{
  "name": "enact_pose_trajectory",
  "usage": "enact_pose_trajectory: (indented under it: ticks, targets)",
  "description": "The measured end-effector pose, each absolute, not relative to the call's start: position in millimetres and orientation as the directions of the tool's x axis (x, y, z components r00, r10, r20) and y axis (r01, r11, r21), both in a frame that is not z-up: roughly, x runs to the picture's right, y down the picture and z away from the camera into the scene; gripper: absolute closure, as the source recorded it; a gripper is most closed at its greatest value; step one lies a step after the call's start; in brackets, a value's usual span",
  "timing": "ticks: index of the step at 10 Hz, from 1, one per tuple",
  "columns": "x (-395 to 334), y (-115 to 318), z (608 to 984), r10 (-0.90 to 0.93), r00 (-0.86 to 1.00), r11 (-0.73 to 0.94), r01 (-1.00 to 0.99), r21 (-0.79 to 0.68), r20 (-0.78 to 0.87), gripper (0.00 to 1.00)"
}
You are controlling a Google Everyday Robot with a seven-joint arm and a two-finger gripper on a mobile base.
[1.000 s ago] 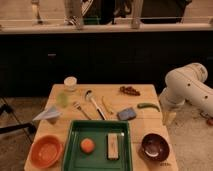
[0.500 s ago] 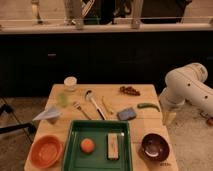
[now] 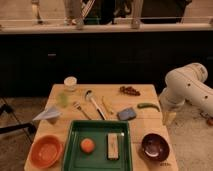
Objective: Stack bowls on top of each other
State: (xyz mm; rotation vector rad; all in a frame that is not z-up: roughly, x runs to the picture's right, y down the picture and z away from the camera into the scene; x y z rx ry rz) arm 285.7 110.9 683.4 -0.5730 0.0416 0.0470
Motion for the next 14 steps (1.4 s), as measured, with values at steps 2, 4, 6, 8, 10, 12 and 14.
enact_pose_trajectory:
  ticks: [2,4,6,8,10,12,14]
  targets:
    - [286,111,683,0.033,0.998,0.839,-0.056,-0.541,-0.053,0.2]
    - [286,111,683,0.033,0.998,0.839,-0.056,-0.541,-0.053,0.2]
    - [285,111,684,0.032,0.998,0.839,-0.056,-0.541,-0.053,0.2]
    - [285,111,684,0.033,0.998,0.839,-0.057,-0.542,-0.054,0.2]
    - [285,112,684,0.033,0.998,0.838,-0.053,-0.544,-0.047,0.2]
    - [284,122,689,0.036,0.999,0.829,-0.044,-0.557,-0.026,0.2]
    - [281,133,695,0.04,0.999,0.818,-0.04,-0.573,-0.013,0.2]
